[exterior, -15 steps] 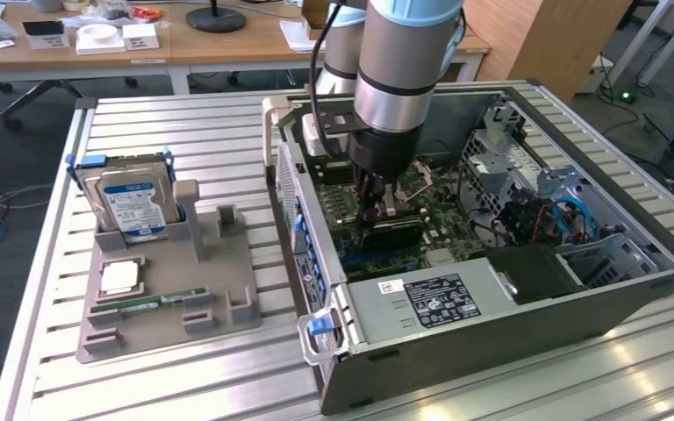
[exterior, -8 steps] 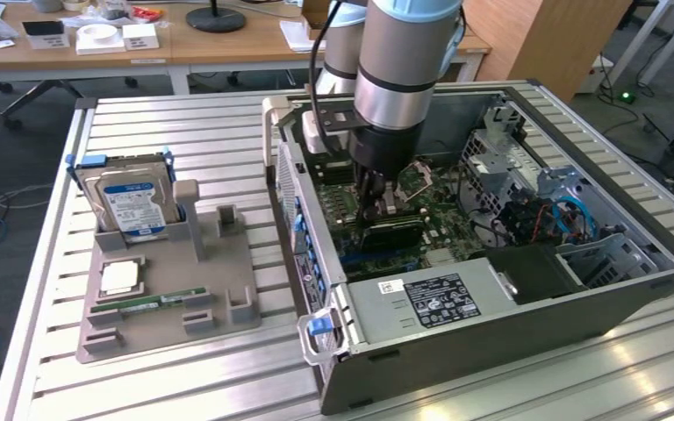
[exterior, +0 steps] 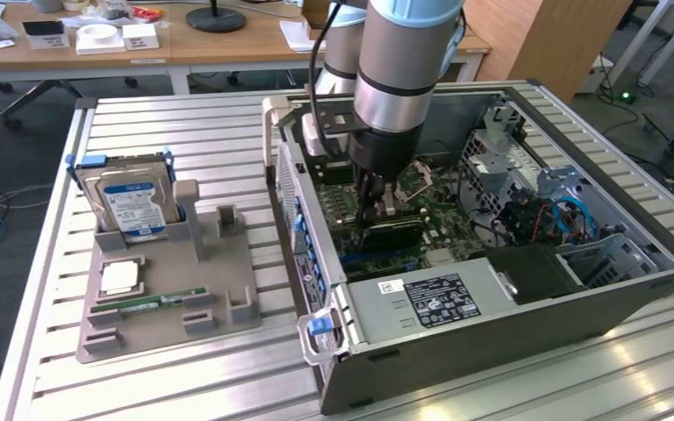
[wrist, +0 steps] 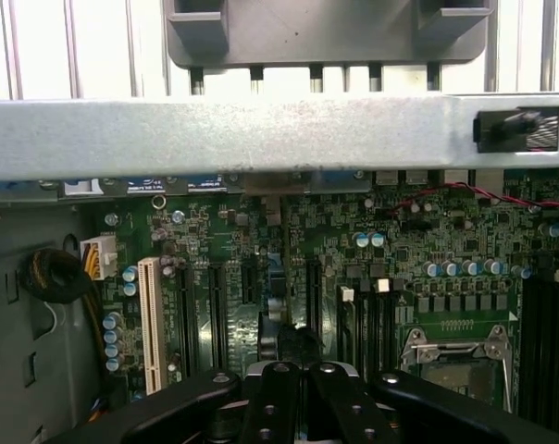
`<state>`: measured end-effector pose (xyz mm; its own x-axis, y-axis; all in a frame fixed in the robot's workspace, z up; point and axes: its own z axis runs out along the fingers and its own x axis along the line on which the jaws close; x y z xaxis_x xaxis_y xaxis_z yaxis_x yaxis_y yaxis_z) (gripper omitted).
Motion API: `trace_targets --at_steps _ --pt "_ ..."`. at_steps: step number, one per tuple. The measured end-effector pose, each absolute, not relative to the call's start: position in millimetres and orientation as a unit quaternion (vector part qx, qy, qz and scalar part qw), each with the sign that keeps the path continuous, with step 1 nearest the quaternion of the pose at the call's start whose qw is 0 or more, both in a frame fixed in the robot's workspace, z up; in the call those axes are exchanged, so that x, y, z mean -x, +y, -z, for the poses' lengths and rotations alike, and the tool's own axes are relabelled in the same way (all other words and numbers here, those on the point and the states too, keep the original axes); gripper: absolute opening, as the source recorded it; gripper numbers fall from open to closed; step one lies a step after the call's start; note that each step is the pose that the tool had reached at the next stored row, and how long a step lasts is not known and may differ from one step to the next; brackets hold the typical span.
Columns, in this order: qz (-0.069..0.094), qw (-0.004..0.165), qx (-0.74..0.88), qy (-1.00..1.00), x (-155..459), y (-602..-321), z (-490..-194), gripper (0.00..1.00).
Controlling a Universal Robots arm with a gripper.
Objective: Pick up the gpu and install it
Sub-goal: 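Press down on the gpu until it lock into place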
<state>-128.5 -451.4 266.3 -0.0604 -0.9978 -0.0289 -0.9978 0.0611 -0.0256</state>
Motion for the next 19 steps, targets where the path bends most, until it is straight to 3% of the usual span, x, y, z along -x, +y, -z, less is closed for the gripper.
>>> trace_targets --at_steps 19 --pt "-0.001 0.019 0.685 0.728 130.1 -451.3 -265.0 0.11"
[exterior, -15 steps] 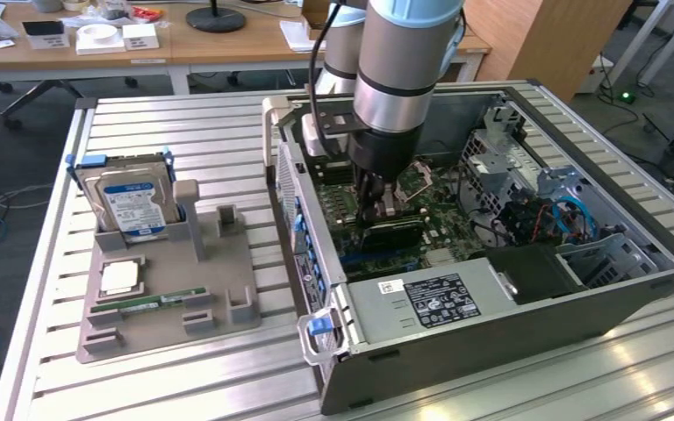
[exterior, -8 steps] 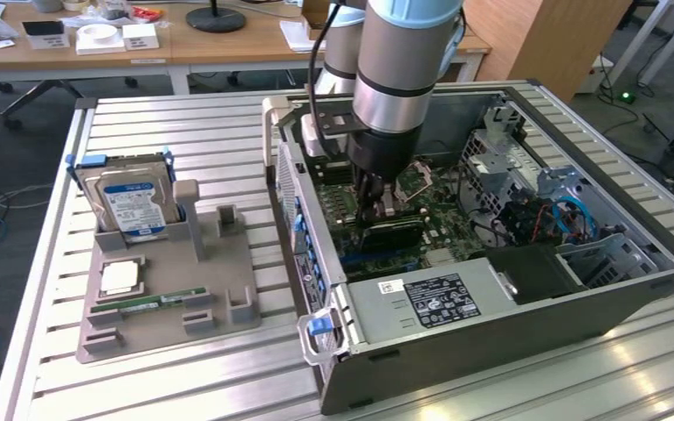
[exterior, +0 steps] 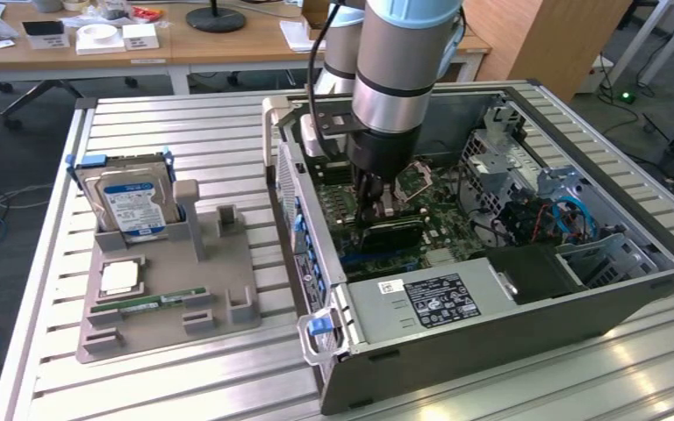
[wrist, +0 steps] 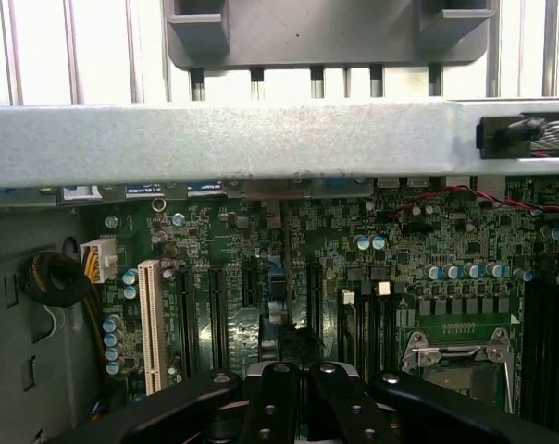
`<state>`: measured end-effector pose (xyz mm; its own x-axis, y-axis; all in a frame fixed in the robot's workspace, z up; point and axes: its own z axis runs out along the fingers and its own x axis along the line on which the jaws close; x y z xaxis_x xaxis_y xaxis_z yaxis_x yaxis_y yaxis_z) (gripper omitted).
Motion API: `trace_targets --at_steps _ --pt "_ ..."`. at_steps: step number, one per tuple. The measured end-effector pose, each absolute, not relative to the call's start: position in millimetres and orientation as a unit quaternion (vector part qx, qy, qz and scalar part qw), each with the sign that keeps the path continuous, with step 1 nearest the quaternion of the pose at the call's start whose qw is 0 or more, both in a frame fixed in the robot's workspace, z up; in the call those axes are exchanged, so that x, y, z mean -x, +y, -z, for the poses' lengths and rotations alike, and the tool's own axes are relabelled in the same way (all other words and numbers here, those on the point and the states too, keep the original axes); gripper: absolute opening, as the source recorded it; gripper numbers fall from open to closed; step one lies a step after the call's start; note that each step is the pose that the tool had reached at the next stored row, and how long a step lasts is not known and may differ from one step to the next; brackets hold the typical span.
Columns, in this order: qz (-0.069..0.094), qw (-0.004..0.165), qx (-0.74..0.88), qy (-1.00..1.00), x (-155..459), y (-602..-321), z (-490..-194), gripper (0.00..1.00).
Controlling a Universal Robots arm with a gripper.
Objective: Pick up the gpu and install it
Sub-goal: 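Press down on the gpu until it lock into place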
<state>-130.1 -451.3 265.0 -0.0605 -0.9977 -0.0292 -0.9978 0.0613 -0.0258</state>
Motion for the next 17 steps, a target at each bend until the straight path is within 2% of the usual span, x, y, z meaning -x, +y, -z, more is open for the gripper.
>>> trace_targets --at_steps 17 --pt "-0.001 0.019 0.685 0.728 130.6 -451.3 -264.4 0.11"
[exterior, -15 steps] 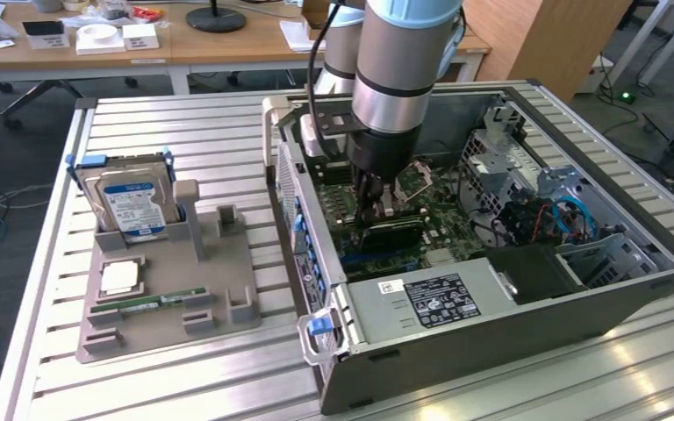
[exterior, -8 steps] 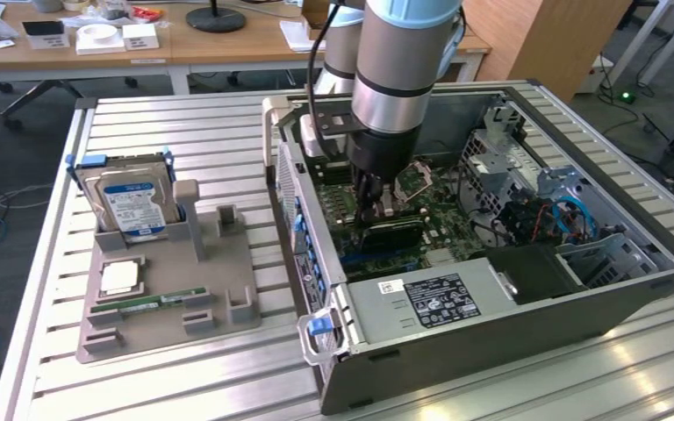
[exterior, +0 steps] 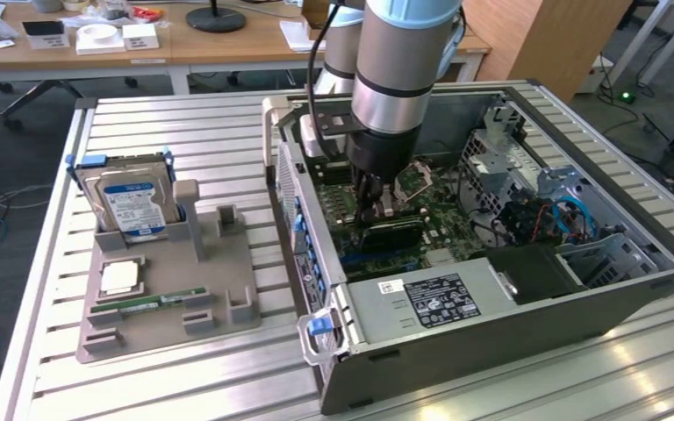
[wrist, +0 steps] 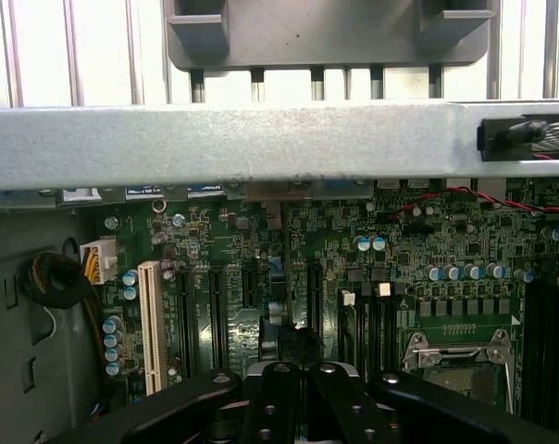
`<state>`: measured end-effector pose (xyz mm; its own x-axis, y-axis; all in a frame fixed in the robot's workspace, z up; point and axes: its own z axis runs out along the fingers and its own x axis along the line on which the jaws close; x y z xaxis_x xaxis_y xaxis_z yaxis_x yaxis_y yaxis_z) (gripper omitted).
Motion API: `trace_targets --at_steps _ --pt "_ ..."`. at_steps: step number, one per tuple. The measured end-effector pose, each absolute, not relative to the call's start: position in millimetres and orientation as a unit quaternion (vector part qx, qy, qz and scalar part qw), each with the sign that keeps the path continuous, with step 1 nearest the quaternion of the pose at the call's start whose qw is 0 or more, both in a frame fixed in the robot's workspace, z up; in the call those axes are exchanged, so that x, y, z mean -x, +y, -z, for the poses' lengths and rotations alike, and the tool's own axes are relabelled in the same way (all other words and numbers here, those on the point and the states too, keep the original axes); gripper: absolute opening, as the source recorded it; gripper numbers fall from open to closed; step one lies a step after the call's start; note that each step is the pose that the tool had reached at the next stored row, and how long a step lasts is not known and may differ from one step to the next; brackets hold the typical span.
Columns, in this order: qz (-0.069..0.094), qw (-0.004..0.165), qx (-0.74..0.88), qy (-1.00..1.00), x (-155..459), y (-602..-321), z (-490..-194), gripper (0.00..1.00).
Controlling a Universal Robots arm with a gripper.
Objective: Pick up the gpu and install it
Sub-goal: 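Press down on the gpu until it lock into place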
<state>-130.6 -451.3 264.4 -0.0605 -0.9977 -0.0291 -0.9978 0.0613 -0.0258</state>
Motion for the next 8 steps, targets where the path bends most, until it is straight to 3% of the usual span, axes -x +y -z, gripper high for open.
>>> trace_targets --at_steps 8 --pt "-0.001 0.019 0.685 0.728 130.6 -451.3 -264.0 0.11"
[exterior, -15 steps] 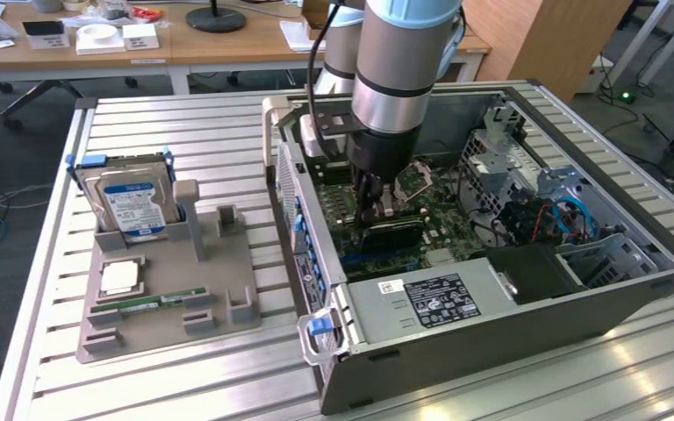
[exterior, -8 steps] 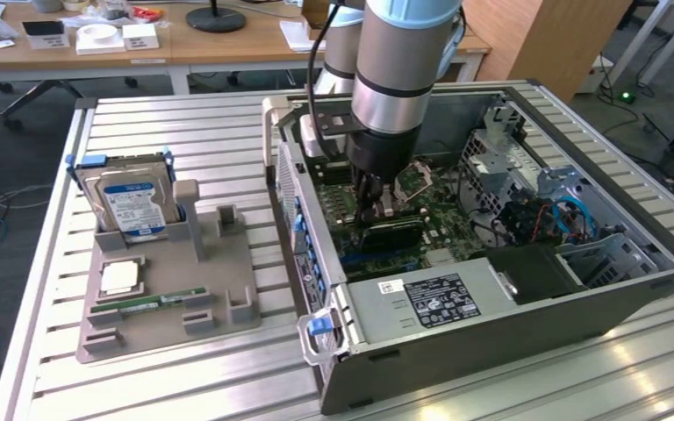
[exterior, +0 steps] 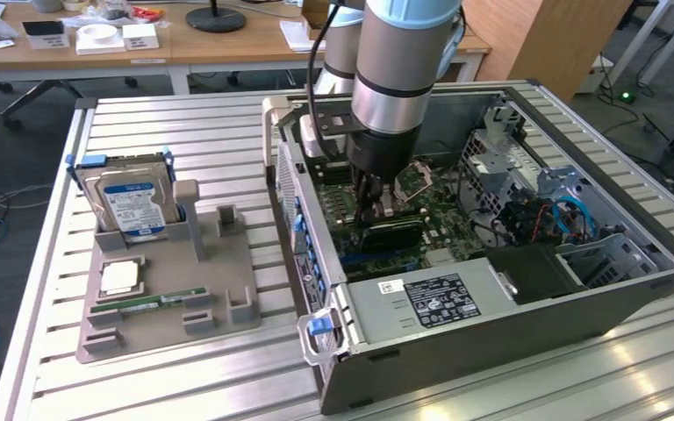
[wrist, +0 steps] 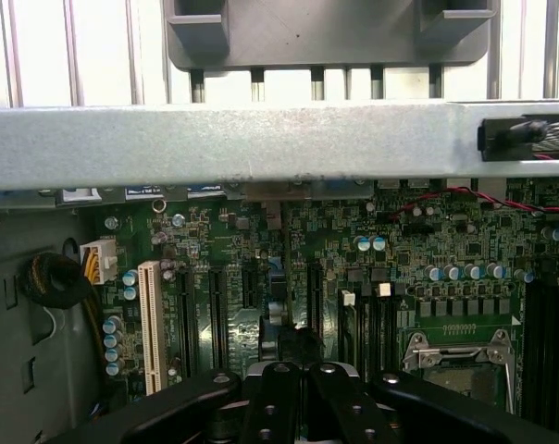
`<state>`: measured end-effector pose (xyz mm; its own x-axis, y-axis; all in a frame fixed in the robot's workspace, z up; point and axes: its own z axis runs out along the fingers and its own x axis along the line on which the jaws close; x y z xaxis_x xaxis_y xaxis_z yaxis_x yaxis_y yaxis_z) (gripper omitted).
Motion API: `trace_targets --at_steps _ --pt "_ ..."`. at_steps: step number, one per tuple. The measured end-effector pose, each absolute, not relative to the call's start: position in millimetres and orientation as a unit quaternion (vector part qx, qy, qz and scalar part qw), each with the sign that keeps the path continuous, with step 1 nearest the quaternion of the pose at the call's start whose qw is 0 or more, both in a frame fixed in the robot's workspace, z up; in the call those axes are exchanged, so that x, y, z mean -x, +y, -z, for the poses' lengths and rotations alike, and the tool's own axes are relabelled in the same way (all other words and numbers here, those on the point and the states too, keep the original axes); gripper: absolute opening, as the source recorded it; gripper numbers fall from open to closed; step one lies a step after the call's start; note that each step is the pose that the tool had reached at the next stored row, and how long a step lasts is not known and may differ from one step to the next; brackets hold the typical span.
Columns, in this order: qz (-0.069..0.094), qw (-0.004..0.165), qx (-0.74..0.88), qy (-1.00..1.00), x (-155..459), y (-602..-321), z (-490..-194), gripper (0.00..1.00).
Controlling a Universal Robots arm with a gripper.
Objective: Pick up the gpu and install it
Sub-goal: 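Press down on the gpu until it lock into place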
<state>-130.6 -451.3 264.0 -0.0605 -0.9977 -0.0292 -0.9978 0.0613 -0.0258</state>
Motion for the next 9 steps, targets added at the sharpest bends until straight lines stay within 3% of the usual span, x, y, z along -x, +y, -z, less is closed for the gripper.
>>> trace_targets --at_steps 9 --pt "-0.001 0.020 0.685 0.728 130.8 -451.3 -263.7 0.11"
